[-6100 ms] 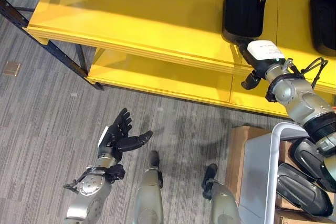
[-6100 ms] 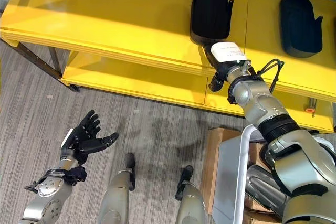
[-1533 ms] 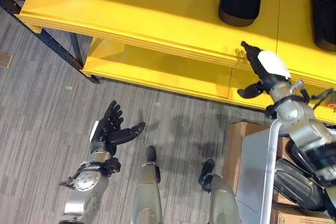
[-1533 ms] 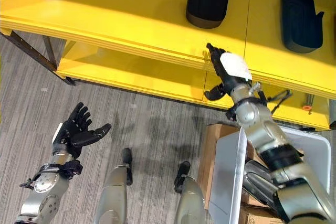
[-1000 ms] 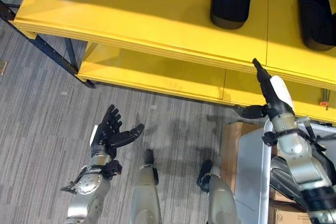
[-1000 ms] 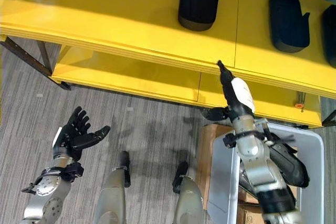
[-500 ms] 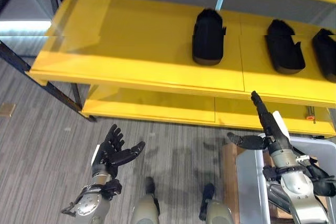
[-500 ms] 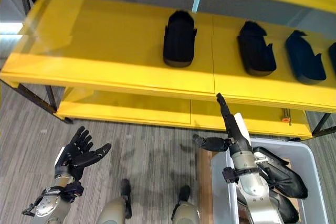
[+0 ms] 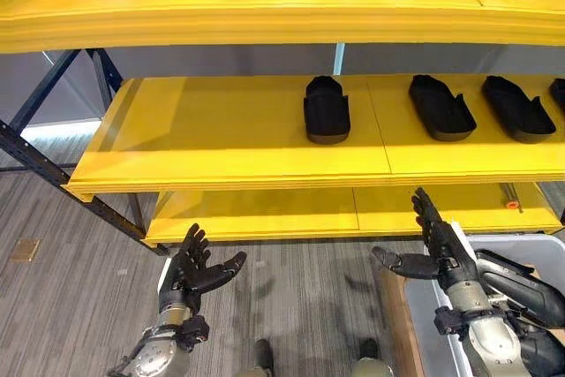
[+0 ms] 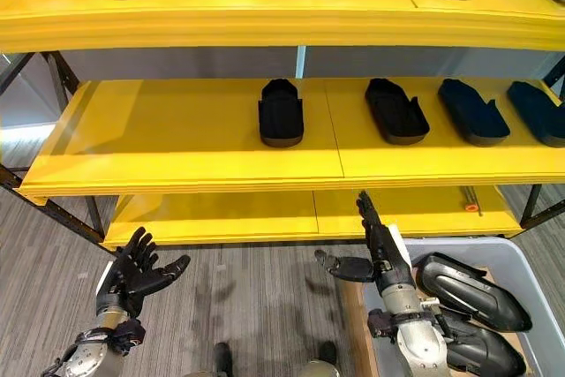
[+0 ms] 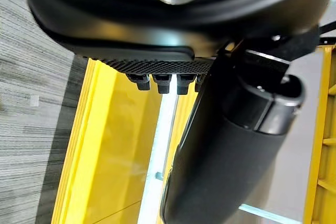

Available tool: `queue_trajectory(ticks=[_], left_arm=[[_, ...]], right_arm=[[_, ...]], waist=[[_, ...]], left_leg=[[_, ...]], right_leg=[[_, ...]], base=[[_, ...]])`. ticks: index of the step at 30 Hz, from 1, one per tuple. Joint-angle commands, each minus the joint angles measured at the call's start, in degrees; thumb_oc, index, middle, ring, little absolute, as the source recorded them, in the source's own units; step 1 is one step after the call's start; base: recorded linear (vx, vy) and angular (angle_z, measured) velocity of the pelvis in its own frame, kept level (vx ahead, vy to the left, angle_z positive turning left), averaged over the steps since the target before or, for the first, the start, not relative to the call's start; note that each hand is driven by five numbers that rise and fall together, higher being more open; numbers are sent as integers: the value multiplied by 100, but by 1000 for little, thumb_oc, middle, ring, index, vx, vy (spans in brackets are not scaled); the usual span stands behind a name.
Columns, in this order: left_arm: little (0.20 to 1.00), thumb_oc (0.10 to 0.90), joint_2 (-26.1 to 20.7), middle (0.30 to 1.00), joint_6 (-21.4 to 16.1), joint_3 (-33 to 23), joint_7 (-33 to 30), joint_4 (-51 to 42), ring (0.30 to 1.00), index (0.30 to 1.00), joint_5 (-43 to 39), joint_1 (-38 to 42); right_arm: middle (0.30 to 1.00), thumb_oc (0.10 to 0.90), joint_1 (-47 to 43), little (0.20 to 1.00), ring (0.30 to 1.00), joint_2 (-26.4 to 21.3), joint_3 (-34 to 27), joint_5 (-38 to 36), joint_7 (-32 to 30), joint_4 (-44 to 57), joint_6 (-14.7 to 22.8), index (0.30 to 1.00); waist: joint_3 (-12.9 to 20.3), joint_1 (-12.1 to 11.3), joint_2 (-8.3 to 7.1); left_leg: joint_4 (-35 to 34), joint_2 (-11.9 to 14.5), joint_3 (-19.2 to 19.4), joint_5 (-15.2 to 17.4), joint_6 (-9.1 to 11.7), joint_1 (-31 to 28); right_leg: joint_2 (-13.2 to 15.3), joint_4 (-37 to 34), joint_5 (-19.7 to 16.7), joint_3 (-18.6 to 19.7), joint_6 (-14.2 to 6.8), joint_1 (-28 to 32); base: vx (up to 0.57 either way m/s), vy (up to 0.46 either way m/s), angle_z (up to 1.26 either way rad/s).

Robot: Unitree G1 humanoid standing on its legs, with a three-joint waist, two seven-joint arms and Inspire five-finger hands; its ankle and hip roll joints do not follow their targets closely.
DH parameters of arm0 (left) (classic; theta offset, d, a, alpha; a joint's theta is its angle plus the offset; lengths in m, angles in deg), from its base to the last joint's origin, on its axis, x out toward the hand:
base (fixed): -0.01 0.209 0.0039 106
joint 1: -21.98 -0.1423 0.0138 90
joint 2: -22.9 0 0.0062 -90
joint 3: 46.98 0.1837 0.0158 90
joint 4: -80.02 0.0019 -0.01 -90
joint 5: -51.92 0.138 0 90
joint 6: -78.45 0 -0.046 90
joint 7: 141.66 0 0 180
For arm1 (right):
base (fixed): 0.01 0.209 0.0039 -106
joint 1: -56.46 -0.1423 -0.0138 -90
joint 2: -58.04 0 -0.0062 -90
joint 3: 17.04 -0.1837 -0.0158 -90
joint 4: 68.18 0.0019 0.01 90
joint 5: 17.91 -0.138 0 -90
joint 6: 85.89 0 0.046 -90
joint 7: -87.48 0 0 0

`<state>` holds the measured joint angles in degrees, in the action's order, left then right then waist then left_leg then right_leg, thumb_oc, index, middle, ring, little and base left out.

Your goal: Move parts from the plastic box to the shelf.

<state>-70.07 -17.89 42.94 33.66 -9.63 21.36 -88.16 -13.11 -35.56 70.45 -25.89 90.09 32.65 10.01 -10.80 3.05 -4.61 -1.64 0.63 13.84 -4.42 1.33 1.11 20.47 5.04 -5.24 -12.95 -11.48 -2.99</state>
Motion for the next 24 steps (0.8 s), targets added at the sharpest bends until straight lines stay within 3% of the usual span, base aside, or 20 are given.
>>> queue_trajectory(ticks=[1,2,3,4,5,6,8,9,14,18,19,24], left_arm=[[1000,900,-89,1000,-515,-364,0,-481,1000,1000,218,93],[1000,900,-88,1000,-503,-362,1,-489,1000,1000,197,120],[1000,900,-86,1000,-503,-363,2,-488,1000,1000,197,120],[1000,900,-73,1000,-496,-348,-9,-498,1000,1000,188,150],[1000,900,-73,1000,-496,-349,-9,-498,1000,1000,188,150],[1000,900,-43,1000,-486,-335,-31,-518,1000,1000,133,190],[1000,900,17,1000,-492,-356,-36,-542,1000,1000,128,179],[1000,900,121,1000,-513,-386,-45,-525,1000,1000,54,124],[1000,900,349,1000,-532,-441,-51,-482,1000,1000,-58,-10],[1000,900,378,1000,-514,-416,12,-447,1000,1000,-86,-5],[1000,900,374,1000,-454,-306,78,-401,1000,1000,-75,44],[1000,900,448,1000,-424,-189,180,-375,1000,1000,-82,24]], right_arm=[[1000,900,-597,1000,1000,-118,-68,-106,-82,327,586,1000],[1000,900,-710,1000,1000,-180,40,-167,-28,281,588,1000],[1000,900,-712,1000,1000,-182,41,-168,-28,279,589,1000],[1000,900,-781,1000,1000,-210,91,-178,-15,265,593,1000],[1000,900,-781,1000,1000,-209,91,-178,-15,265,593,1000],[1000,900,-892,1000,1000,-248,165,-230,-5,248,587,1000],[1000,900,-1000,1000,1000,-292,213,-250,-43,248,589,1000],[1000,900,-1051,1000,1000,-345,262,-318,-45,250,583,1000],[1000,900,-1033,1000,1000,-453,273,-333,-7,326,544,1000],[1000,900,-928,1000,1000,-485,159,-412,20,428,561,1000],[1000,900,-826,1000,1000,-491,50,-455,-27,460,576,1000],[1000,900,-679,1000,1000,-502,-91,-538,-9,541,621,1000]], waist=[[-7,10,161],[-63,21,235],[-66,17,232],[-63,19,262],[-62,18,260],[-1,13,265],[90,-27,253],[193,-106,232],[289,-193,259],[282,-175,256],[262,-142,267],[210,-80,328]], left_leg=[[-268,-73,-198,550,-445,-220],[-223,9,-127,496,-489,-188],[-223,8,-121,499,-485,-192],[-203,32,-83,454,-510,-165],[-203,30,-81,454,-510,-164],[-163,35,-31,418,-514,-120],[-155,42,25,374,-482,-103],[-190,32,82,342,-432,-90],[-166,181,200,185,-246,27],[-136,370,249,-17,-76,144],[-79,557,222,-277,113,294],[-33,810,200,-556,318,373]], right_leg=[[69,731,-361,44,-215,-522],[-350,1367,192,7,-11,-530],[-347,1392,209,16,-8,-542],[-640,1778,491,54,65,-566],[-638,1783,494,58,65,-571],[-1068,1942,869,147,196,-493],[-1315,1715,1113,196,330,-296],[-1368,1149,1200,219,472,-21],[-1499,137,1048,327,515,318],[-1584,-260,891,284,573,487],[-1715,-587,838,279,675,657],[-1874,-951,790,207,807,905]], base=[[-176,132,-47],[-128,93,-40],[-118,83,-56],[-35,22,-50],[-79,23,-51],[-58,-22,-19],[-53,-75,-6],[-23,-85,-15],[-41,-139,-42],[-72,-194,-14],[-82,-196,-5],[-80,-183,9]])
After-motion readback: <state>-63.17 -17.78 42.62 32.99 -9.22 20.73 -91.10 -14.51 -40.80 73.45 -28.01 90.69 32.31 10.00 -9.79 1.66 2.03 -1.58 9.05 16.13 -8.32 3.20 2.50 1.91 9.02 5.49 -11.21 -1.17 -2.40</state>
